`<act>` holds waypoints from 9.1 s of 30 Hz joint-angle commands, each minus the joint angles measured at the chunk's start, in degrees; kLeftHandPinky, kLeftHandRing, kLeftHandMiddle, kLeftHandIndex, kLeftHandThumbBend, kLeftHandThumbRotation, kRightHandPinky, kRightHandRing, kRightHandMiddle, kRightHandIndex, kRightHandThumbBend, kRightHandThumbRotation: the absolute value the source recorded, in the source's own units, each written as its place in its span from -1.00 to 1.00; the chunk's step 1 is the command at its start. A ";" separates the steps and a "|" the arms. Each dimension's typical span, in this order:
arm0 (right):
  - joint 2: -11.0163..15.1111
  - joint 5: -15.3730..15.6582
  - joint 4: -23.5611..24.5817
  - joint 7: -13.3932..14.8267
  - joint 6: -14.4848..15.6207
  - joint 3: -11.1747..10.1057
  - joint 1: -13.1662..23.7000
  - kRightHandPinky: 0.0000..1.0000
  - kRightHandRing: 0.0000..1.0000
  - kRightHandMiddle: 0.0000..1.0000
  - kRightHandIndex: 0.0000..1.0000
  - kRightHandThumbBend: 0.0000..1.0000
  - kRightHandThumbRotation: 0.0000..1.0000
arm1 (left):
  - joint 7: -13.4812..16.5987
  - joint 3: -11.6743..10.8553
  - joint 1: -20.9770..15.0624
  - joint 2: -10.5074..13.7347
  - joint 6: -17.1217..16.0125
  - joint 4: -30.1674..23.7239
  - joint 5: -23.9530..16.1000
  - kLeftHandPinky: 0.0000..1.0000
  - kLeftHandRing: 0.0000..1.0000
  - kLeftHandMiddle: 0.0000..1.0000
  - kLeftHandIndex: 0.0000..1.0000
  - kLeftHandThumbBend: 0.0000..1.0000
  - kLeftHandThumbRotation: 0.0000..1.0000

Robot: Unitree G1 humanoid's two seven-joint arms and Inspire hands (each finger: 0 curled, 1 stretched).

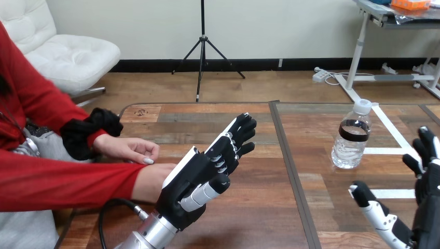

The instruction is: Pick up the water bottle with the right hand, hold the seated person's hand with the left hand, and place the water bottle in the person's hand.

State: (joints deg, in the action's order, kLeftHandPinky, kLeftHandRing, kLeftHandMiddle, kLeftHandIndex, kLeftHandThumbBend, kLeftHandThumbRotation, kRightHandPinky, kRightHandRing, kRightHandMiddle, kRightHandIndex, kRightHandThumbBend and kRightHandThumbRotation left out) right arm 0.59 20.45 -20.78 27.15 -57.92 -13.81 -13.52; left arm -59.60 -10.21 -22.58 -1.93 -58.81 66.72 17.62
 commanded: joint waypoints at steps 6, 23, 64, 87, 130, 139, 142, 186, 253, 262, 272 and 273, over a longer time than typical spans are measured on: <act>2.38 -2.47 -1.45 -0.57 3.22 -0.56 6.14 0.64 0.85 0.86 0.82 1.00 0.09 | 0.06 -0.59 -2.70 -0.25 0.05 -1.85 1.01 0.94 1.00 1.00 1.00 1.00 0.53; 4.64 -10.34 -3.68 -4.05 13.94 -1.25 11.79 0.55 0.87 0.85 0.82 1.00 -0.01 | 0.87 -0.20 -2.68 -0.38 -0.39 -1.75 0.28 0.93 1.00 1.00 1.00 1.00 0.54; 10.64 -11.02 -18.40 -4.19 27.88 0.53 27.40 0.72 1.00 0.95 0.99 1.00 0.07 | 0.06 -0.56 -3.43 -1.15 0.30 -2.06 1.31 0.93 1.00 1.00 1.00 1.00 0.50; 12.32 -11.79 -29.61 -5.62 26.50 1.82 33.16 0.76 1.00 0.97 1.00 1.00 0.03 | -0.67 -0.61 -3.37 -1.32 0.02 -2.61 2.13 0.93 1.00 1.00 1.00 1.00 0.50; 14.06 -10.76 -44.35 -5.50 27.07 4.97 39.64 0.83 0.93 0.93 1.00 1.00 0.10 | -2.73 -0.51 -2.98 -1.79 0.98 -4.71 4.22 0.92 1.00 1.00 1.00 1.00 0.46; 14.31 -10.57 -46.20 -5.33 27.63 5.50 40.77 0.81 0.90 0.91 0.99 1.00 0.07 | -3.06 -0.46 -2.81 -1.85 1.18 -5.19 4.77 0.92 1.00 1.00 1.00 1.00 0.45; 14.39 -10.87 -46.69 -5.79 27.88 5.50 41.12 0.72 0.84 0.89 0.99 1.00 0.08 | -3.09 -0.41 -2.73 -1.88 1.12 -5.33 4.95 0.92 1.00 1.00 1.00 1.00 0.44; 16.63 -11.19 -50.08 -9.46 29.49 5.91 44.72 0.79 0.90 0.91 1.00 1.00 0.06 | -5.74 -0.56 -0.42 -0.91 1.33 -9.00 7.85 0.88 1.00 1.00 1.00 1.00 0.40; 17.24 -9.98 -53.43 -11.49 35.26 8.45 52.19 0.66 0.86 0.93 0.99 1.00 -0.08 | -9.69 -0.91 3.80 -0.27 1.36 -13.83 11.03 0.83 0.99 1.00 1.00 1.00 0.36; 17.32 -10.43 -53.50 -12.22 35.51 8.22 52.59 0.72 0.89 0.94 1.00 1.00 -0.10 | -10.24 -0.98 4.69 0.04 1.35 -14.44 11.89 0.82 0.98 1.00 1.00 1.00 0.39; 17.18 -10.88 -53.57 -12.77 35.86 7.88 53.07 0.72 0.87 0.93 1.00 1.00 -0.11 | -11.09 -1.05 5.65 0.46 1.09 -15.27 12.94 0.82 0.98 1.00 1.00 1.00 0.38; 17.20 -10.47 -53.62 -12.22 36.06 8.19 53.20 0.72 0.87 0.93 1.00 1.00 -0.11 | -11.08 -1.08 5.76 0.54 1.18 -15.39 12.96 0.82 0.98 1.00 1.00 1.00 0.38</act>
State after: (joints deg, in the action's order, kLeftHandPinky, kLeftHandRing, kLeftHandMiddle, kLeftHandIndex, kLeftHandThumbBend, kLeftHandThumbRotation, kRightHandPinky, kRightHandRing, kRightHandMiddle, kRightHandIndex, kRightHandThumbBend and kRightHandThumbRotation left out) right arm 16.32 10.03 -74.44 14.76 -21.78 -5.55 33.94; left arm -70.22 -10.60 -15.87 -1.73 -57.54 54.21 28.99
